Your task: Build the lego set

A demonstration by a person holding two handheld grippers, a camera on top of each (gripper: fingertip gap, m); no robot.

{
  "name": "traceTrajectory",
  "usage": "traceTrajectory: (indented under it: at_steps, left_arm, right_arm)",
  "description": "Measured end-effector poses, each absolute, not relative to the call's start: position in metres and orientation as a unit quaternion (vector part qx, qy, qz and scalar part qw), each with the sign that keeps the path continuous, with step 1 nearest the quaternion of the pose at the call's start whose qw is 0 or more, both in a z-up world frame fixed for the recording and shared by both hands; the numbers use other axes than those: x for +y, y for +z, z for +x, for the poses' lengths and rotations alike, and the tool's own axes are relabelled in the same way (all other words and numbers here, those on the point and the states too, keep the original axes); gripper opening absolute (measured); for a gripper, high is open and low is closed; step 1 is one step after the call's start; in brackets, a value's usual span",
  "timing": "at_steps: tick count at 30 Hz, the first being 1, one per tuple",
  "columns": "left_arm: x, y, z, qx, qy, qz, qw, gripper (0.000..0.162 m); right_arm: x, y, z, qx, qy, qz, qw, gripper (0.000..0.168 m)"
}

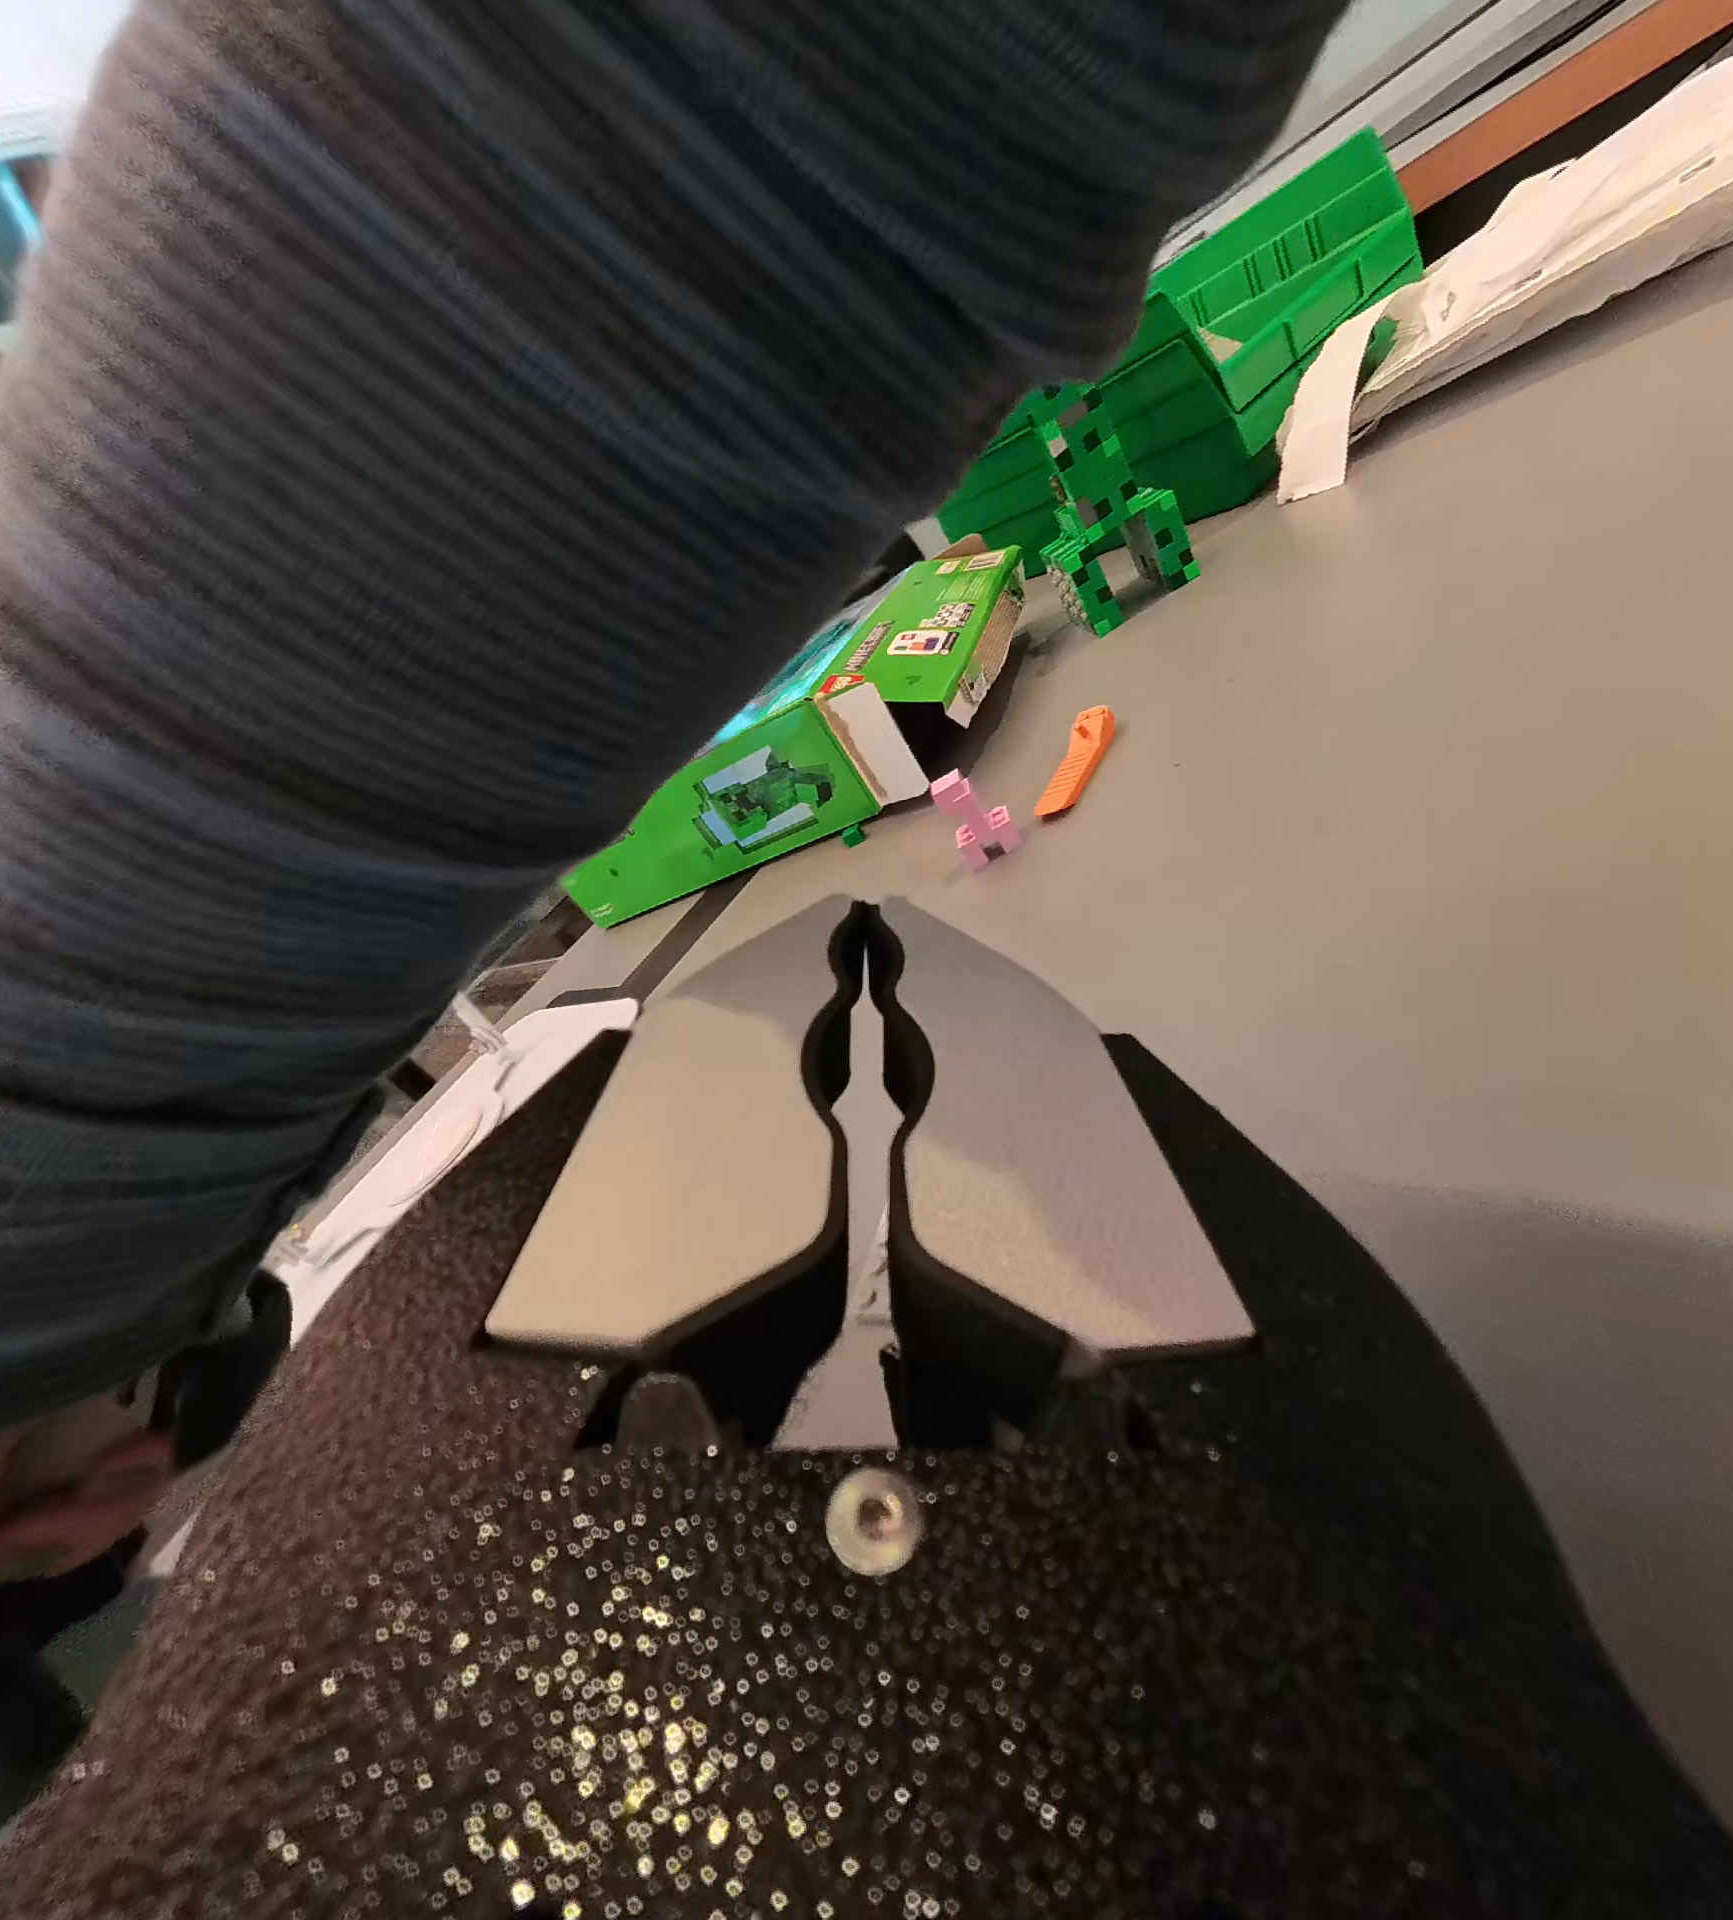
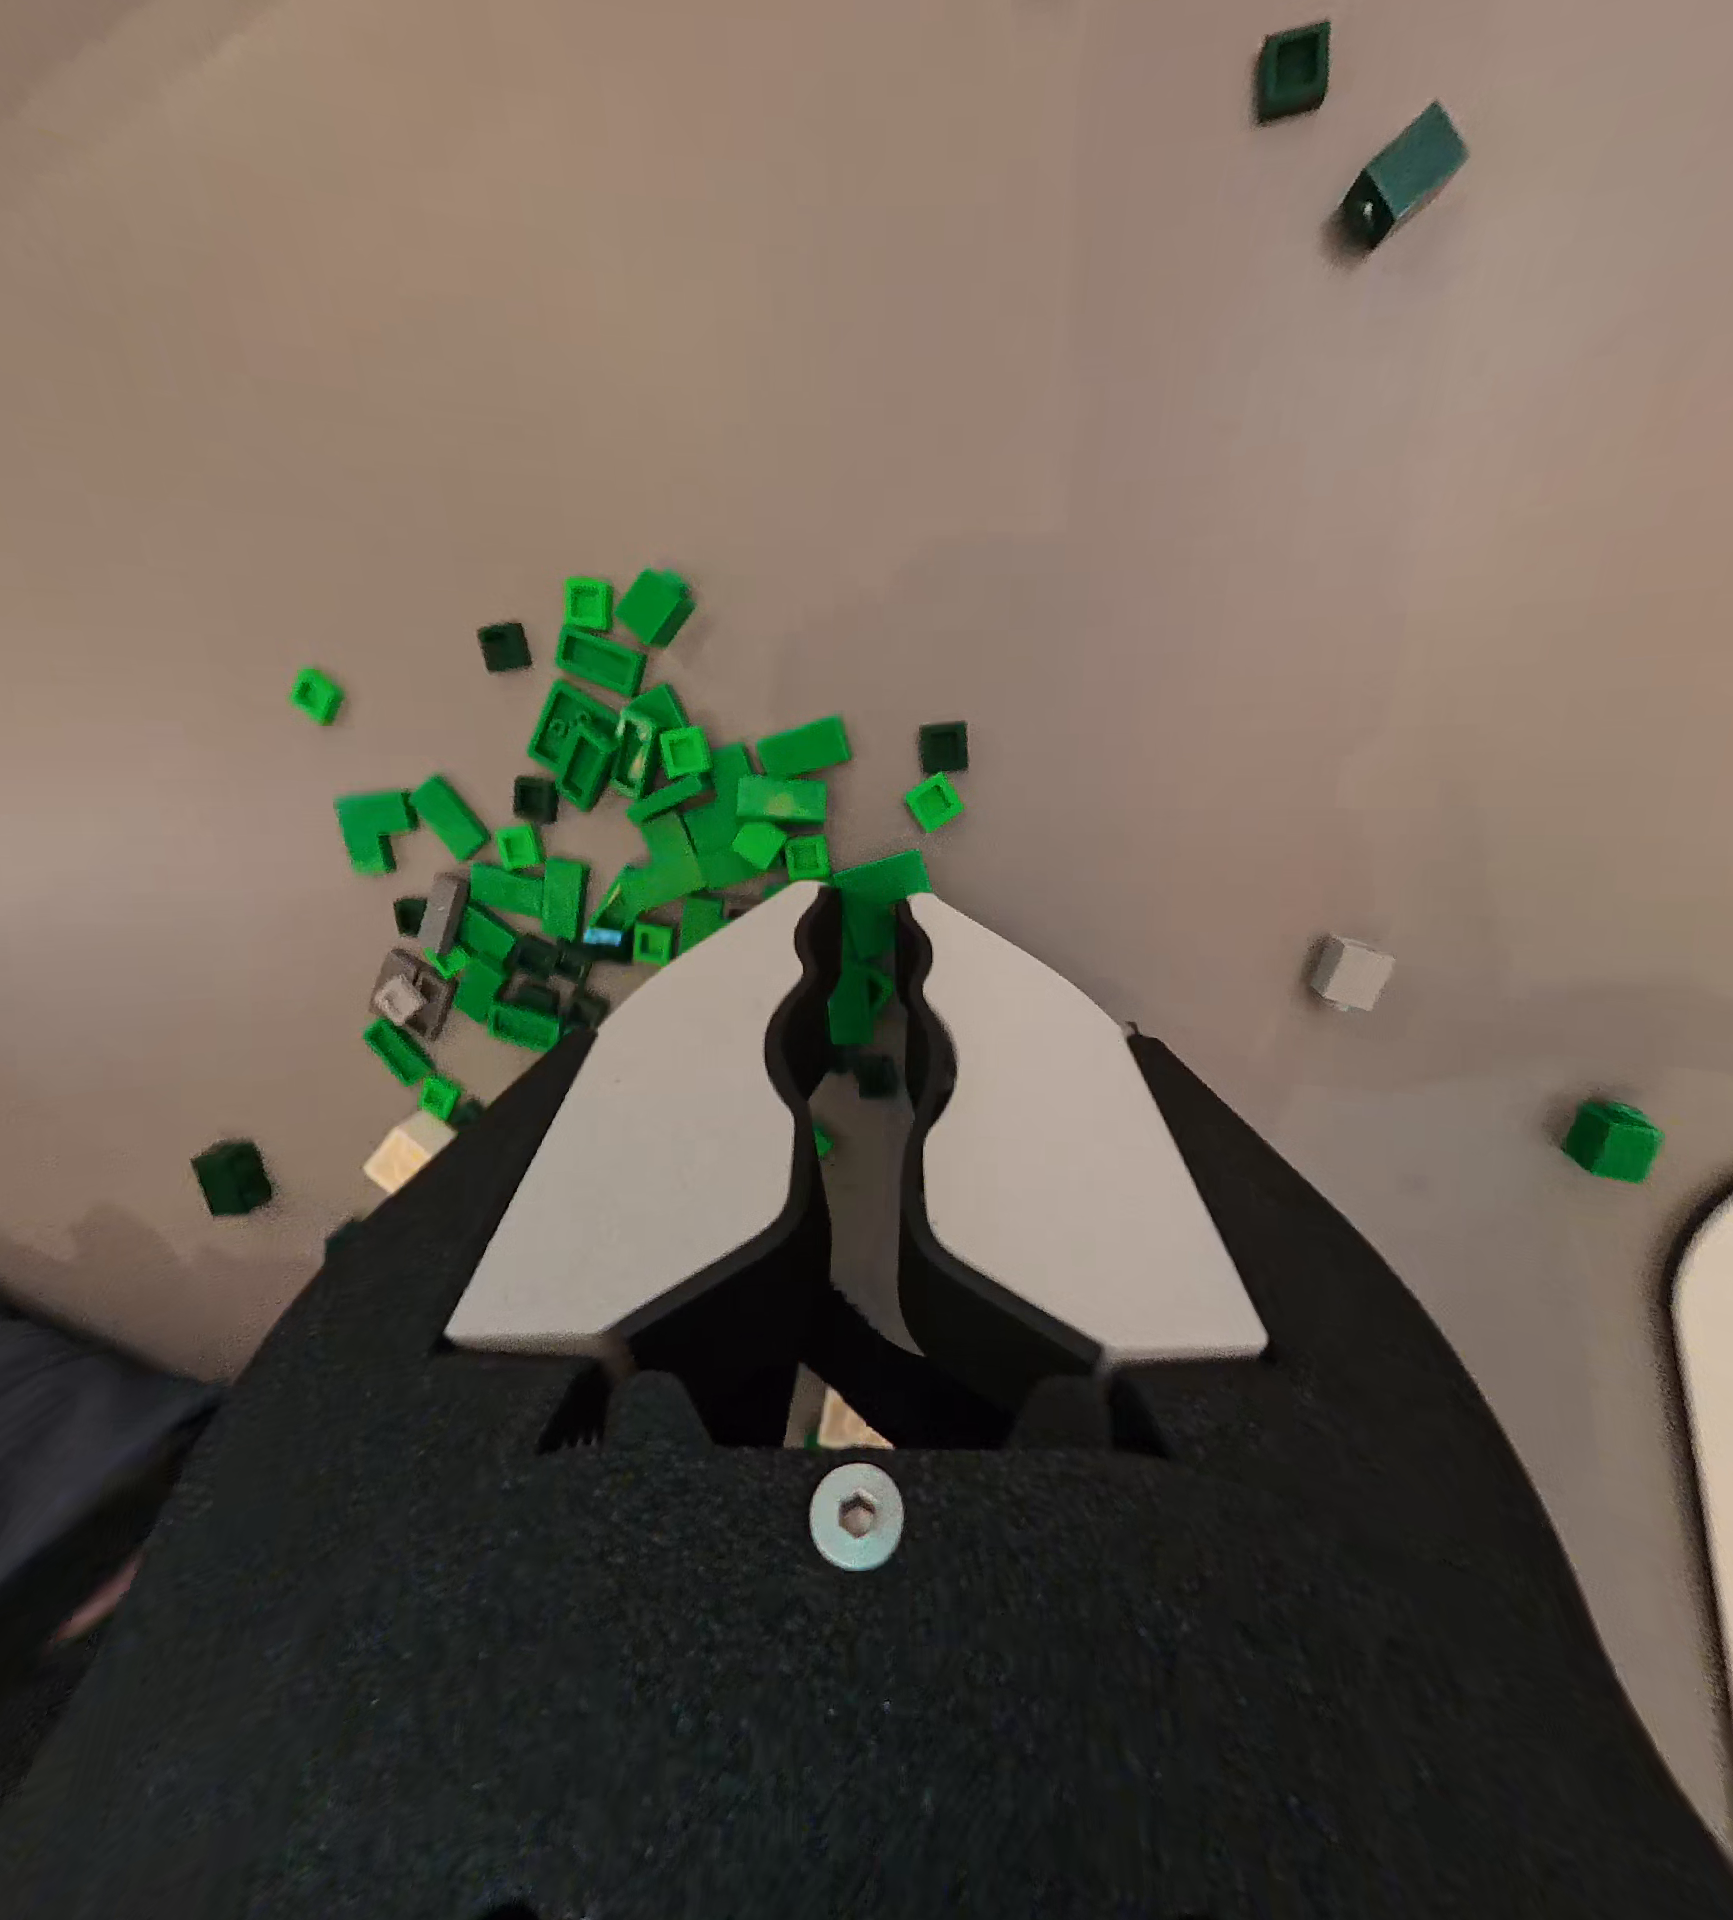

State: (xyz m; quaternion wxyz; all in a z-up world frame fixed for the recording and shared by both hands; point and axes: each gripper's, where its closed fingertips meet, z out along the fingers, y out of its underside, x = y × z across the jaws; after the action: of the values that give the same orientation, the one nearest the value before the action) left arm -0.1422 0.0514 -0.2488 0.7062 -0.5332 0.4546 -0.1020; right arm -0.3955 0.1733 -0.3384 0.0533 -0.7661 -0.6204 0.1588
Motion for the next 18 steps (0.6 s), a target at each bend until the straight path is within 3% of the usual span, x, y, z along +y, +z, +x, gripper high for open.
traceTrajectory:
  at_steps: [1,12,18]
  left_arm:
    - [0.051,-0.249,-0.143,0.454,-0.103,-0.534,0.707,0.0]
    - [0.046,-0.246,-0.14,0.459,-0.099,-0.523,0.712,0.0]
    - [0.05,-0.244,-0.146,0.438,-0.096,-0.534,0.716,0.0]
  right_arm:
    - [0.173,-0.334,-0.392,-0.63,0.159,-0.757,0.064,0.009]
    - [0.13,-0.263,-0.256,-0.721,0.187,-0.626,0.231,0.009]
    - [0.082,-0.271,-0.139,-0.782,0.126,-0.548,0.268,0.009]
